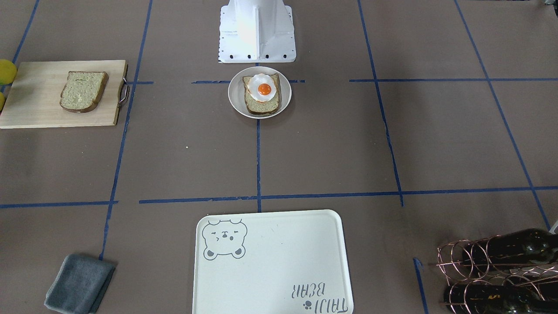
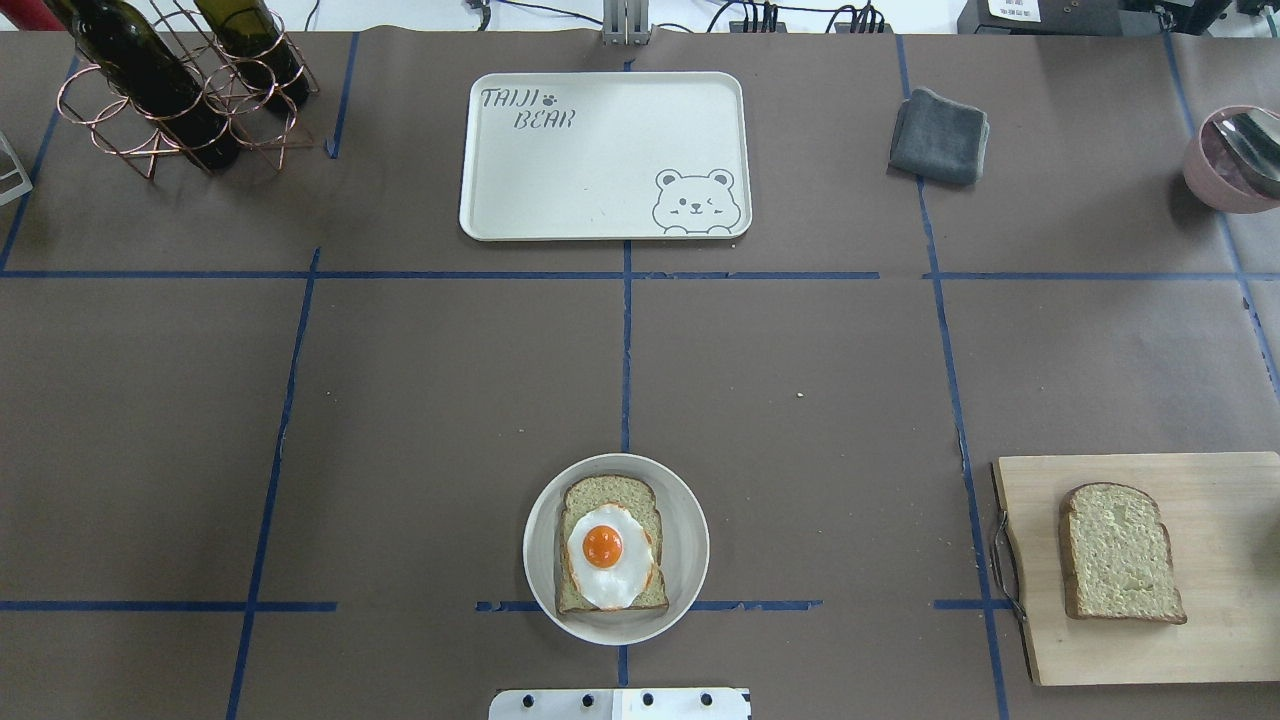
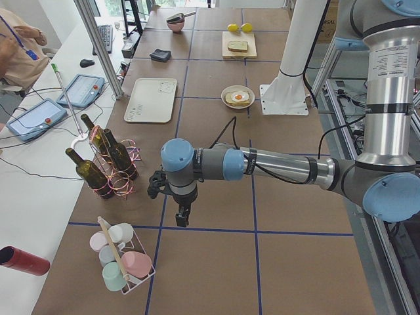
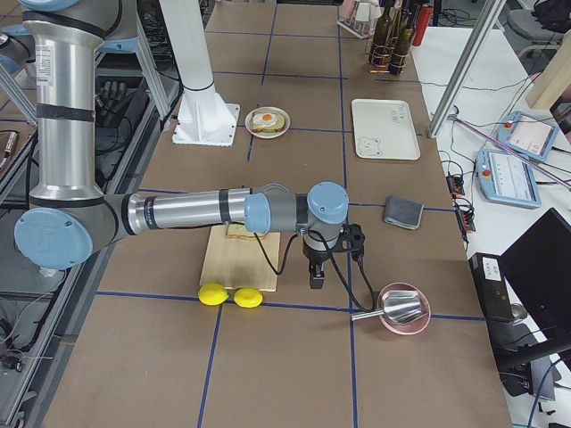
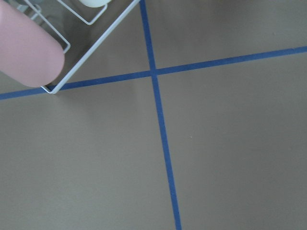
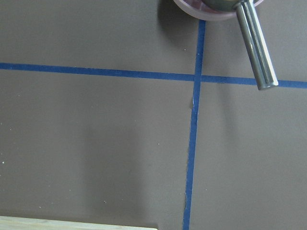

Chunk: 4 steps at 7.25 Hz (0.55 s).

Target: Make sandwich and place on tray

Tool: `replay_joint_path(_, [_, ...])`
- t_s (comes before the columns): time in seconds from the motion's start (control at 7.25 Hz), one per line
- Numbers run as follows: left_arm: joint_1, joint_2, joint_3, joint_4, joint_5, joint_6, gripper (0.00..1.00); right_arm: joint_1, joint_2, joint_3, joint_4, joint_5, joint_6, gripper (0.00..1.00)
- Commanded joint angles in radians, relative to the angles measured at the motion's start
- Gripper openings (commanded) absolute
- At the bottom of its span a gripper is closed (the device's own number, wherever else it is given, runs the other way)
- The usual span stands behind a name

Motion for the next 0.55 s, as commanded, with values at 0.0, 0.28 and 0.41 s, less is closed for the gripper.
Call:
replay_joint_path(0.0, [-0.009, -0.014, -0.016, 0.015, -0.001, -0.008, 1.00, -0.002, 0.000, 0.000, 0.000, 0.001, 0.001, 1.00])
replay_joint_path(0.28, [-0.010, -0.018, -0.039, 0.025, 0.003, -0.006, 1.00, -0.002, 0.000, 0.000, 0.000, 0.004, 0.001, 1.00])
replay_joint_path(0.41, [-0.009, -0.015, -0.025, 0.025, 0.003, -0.006, 1.00, -0.002, 0.000, 0.008, 0.000, 0.009, 0.002, 1.00])
